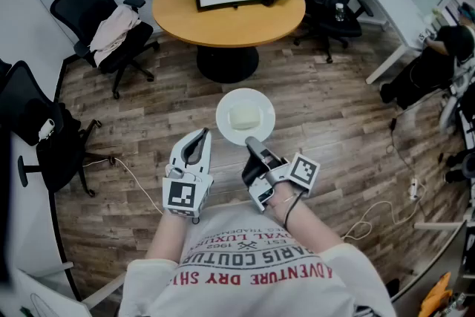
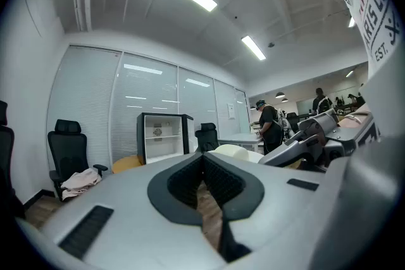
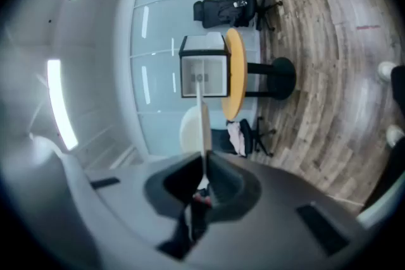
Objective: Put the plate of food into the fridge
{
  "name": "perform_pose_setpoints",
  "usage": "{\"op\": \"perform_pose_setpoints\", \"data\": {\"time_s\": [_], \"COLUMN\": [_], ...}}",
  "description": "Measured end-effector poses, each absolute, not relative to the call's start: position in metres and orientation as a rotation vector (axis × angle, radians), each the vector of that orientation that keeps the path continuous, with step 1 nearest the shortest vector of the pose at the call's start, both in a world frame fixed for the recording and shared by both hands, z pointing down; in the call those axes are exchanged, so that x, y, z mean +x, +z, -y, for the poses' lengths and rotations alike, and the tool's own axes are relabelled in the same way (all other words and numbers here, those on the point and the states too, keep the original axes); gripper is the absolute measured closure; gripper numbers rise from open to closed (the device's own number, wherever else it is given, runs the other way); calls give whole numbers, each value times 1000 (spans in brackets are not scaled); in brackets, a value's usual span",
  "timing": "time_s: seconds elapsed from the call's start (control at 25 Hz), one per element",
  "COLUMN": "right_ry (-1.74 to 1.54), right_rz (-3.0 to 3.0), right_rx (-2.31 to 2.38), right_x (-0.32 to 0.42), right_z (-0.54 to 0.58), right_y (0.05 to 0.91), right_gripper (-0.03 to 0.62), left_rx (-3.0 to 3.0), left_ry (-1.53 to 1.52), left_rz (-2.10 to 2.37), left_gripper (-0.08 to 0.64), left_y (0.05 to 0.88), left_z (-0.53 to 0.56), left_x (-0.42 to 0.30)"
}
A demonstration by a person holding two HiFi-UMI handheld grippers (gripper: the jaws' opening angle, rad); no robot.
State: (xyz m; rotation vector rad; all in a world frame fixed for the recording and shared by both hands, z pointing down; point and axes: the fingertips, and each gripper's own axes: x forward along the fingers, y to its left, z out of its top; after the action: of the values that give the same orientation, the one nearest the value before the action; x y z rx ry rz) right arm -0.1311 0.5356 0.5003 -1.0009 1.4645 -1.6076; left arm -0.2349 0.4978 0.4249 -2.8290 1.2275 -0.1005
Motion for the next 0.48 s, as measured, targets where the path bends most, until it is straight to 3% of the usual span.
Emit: {"op": "perform_pose_setpoints", "data": {"time_s": [0.48], "right_ry": [-1585], "right_rz": [-1472], "right_rx": [-1041], "right_x": [-128], "right_z": [-531], "right_y": [500], "right_gripper": [555], "left_rx": [-2865], "left_ry": [-66], "left_rz": [-1242], "left_gripper": [532], "left_y": [427], "left_z": [-494], "left_x": [-238]}}
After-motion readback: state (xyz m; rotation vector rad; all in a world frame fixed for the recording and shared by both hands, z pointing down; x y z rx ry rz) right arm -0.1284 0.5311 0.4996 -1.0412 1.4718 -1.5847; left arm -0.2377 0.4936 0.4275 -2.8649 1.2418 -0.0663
